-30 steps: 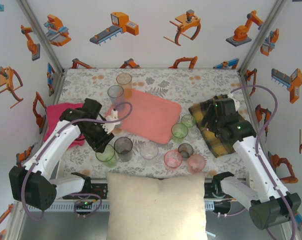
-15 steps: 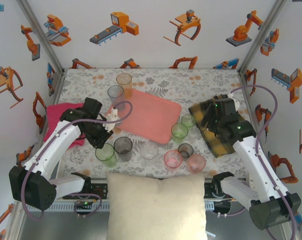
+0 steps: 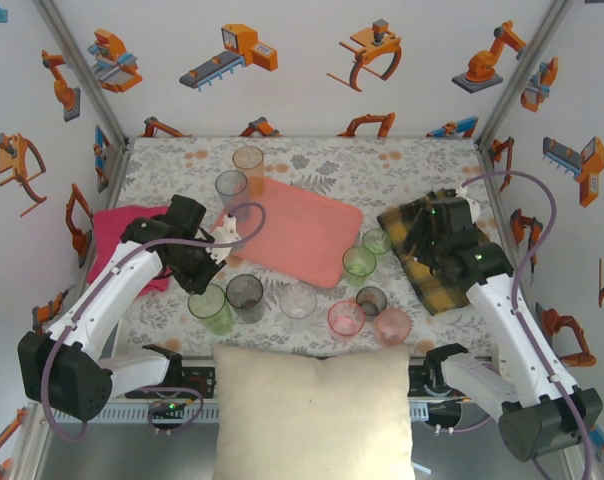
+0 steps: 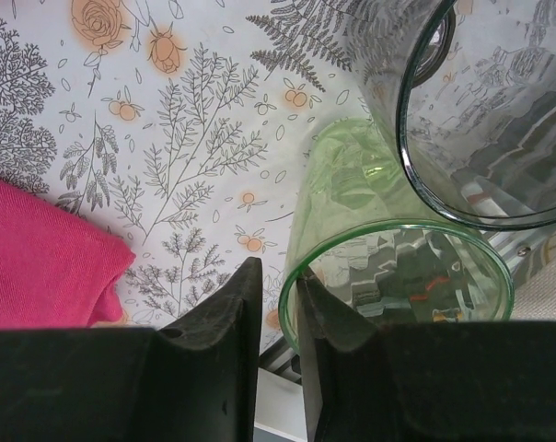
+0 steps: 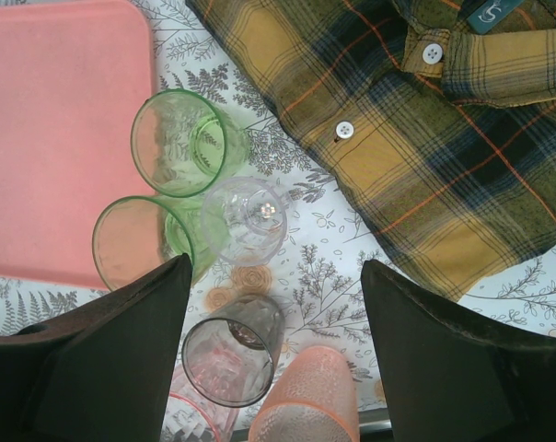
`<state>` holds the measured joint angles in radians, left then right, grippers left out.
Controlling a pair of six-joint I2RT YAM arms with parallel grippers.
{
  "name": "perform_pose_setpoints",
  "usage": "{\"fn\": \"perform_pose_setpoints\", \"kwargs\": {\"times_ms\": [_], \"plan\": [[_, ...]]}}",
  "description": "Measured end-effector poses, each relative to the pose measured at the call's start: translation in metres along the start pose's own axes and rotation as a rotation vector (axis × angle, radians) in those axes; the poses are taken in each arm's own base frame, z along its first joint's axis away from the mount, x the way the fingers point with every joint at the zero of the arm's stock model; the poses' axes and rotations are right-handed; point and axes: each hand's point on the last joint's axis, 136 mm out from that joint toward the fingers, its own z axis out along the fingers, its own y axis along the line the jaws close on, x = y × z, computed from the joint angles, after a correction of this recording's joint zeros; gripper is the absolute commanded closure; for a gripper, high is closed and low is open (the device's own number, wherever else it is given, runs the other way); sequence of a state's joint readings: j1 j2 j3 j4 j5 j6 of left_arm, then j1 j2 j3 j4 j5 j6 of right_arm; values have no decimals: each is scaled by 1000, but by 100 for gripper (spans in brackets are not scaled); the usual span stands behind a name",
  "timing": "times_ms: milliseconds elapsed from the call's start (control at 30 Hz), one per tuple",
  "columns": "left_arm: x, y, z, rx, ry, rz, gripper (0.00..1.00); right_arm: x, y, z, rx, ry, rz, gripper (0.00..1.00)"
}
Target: Place the glasses into the tray
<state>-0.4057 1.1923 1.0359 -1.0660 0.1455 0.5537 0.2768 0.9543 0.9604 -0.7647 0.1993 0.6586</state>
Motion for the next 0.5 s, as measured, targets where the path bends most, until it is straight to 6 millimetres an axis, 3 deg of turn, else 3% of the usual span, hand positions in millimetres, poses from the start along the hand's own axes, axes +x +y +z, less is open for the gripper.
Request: {"fn": "perform_pose_setpoints", "kwargs": {"times_ms": [67,500], "plan": [[0,0,0,-2,1,0,85,0,0,1,0,0,0,32],[-2,5,-6,-30,-2,0,94,-1,1,1,-5,-7,2,32]]}}
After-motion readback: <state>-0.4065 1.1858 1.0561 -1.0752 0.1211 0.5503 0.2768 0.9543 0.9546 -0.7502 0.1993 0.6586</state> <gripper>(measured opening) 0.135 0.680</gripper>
